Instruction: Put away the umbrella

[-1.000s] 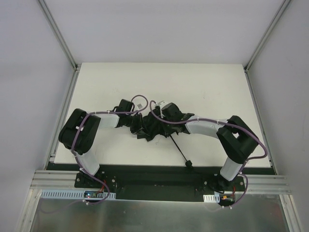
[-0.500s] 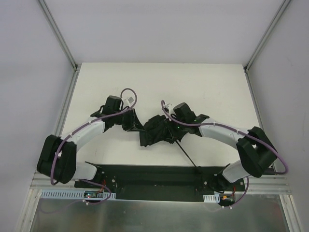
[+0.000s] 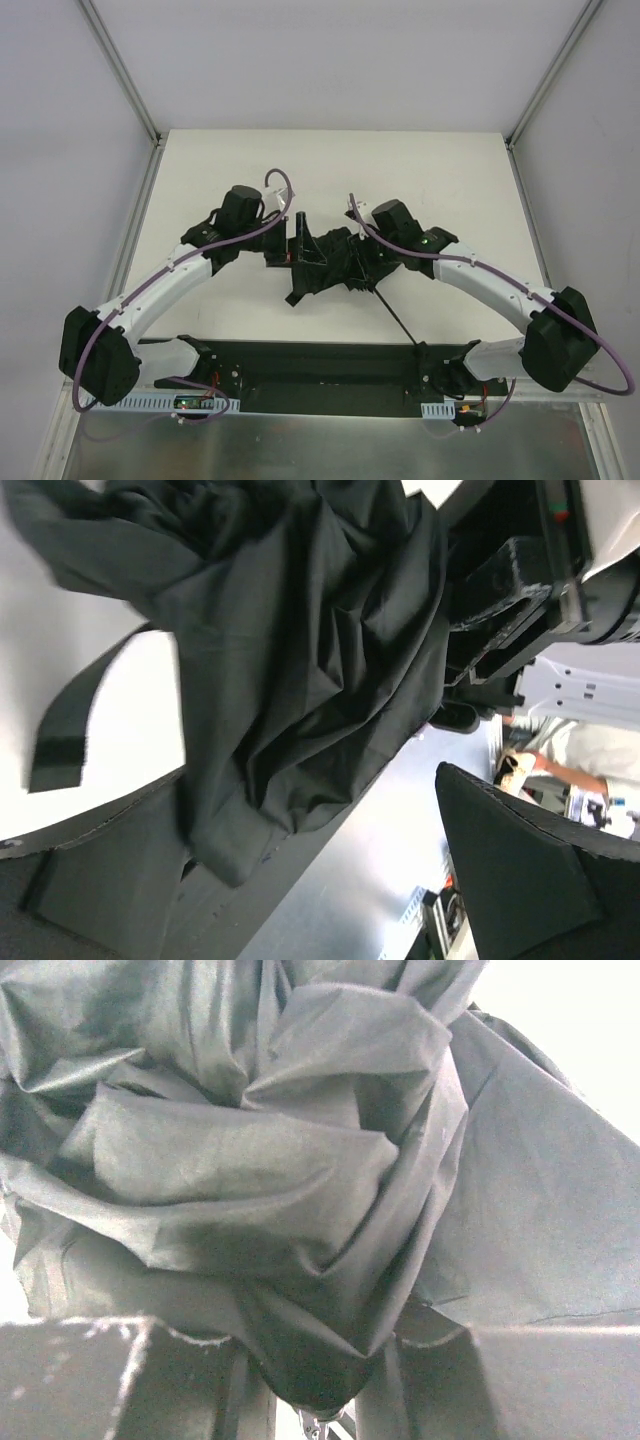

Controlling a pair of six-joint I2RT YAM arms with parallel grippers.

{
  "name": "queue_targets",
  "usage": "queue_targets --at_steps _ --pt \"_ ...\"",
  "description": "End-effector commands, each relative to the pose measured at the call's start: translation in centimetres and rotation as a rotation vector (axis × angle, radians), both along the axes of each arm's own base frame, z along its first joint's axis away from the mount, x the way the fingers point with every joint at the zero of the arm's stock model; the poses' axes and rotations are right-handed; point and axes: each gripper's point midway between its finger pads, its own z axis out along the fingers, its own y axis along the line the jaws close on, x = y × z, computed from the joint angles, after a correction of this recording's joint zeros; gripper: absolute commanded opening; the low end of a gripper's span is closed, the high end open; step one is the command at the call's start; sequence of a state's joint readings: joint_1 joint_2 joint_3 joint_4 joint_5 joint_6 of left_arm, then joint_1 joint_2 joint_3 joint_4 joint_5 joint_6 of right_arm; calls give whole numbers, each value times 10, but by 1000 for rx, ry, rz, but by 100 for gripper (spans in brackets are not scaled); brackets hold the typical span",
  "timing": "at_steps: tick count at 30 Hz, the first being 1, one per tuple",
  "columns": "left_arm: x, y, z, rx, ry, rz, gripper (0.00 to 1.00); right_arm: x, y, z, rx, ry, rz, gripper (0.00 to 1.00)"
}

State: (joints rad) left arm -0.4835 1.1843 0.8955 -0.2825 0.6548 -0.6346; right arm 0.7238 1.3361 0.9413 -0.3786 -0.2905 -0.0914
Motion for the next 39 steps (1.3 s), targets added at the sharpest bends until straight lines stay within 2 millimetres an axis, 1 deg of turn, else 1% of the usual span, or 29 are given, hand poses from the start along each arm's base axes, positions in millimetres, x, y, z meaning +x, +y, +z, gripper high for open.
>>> queue_targets --at_steps 1,2,3,4,6,7,8,9,11,12,14,15,16,18,21,24,26,28,30,31,32,34,36,37,38,39 --pt "1 -18 0 28 49 -4 99 14 11 63 98 -100 -17 0" --pt "1 -20 -4 28 68 -15 97 15 11 71 110 -110 -20 0" --pt "2 -21 -4 34 61 -26 88 14 11 78 119 -116 -15 0" --pt "6 -18 -6 57 47 -19 77 14 10 85 132 -119 -14 0" --pt "16 -3 -9 110 31 18 42 10 10 101 190 -115 10 0" --pt "22 5 -8 115 25 42 26 5 12 109 232 -106 33 0" --pt "28 11 -4 105 17 59 15 0 13 117 271 -88 53 0" --pt "32 13 2 92 0 61 0 -4 15 126 309 -70 68 0" --pt "37 12 17 62 -31 47 0 -13 18 141 382 -36 91 0" --pt "36 8 24 43 -40 28 0 -14 19 149 417 -22 82 0" --pt "36 5 33 20 -53 6 0 -17 21 166 510 5 80 0" --pt "34 4 35 14 -58 -5 0 -18 22 174 560 19 83 0" --pt "33 5 36 11 -68 -11 0 -16 22 186 615 23 70 0" --pt "30 7 38 9 -82 -14 0 -12 21 204 694 29 52 0" --pt "25 7 42 -8 -89 -21 0 -3 18 226 772 23 24 0" --pt "19 1 61 -77 -92 -36 0 1 19 237 799 28 14 0" --pt "16 -6 78 -159 -95 -47 0 6 19 241 801 9 -5 0" --pt "10 -11 90 -237 -83 -66 0 11 18 238 785 -22 -18 0" --pt "11 -9 89 -234 -77 -34 1 14 18 231 757 -13 -19 0" --pt "14 -6 90 -232 -81 -12 14 14 19 230 755 -9 -16 0" --pt "16 -3 94 -233 -89 12 28 15 19 230 758 -9 -14 0" --pt "20 3 108 -241 -138 51 48 12 19 228 757 4 2 0" --pt "21 11 128 -251 -221 76 65 10 18 225 757 19 9 0" --pt "24 17 138 -250 -276 103 71 9 17 224 762 34 15 0" --pt "25 24 147 -248 -324 135 73 7 18 224 765 47 29 0" --pt "26 31 152 -242 -362 167 73 6 19 224 768 62 37 0"
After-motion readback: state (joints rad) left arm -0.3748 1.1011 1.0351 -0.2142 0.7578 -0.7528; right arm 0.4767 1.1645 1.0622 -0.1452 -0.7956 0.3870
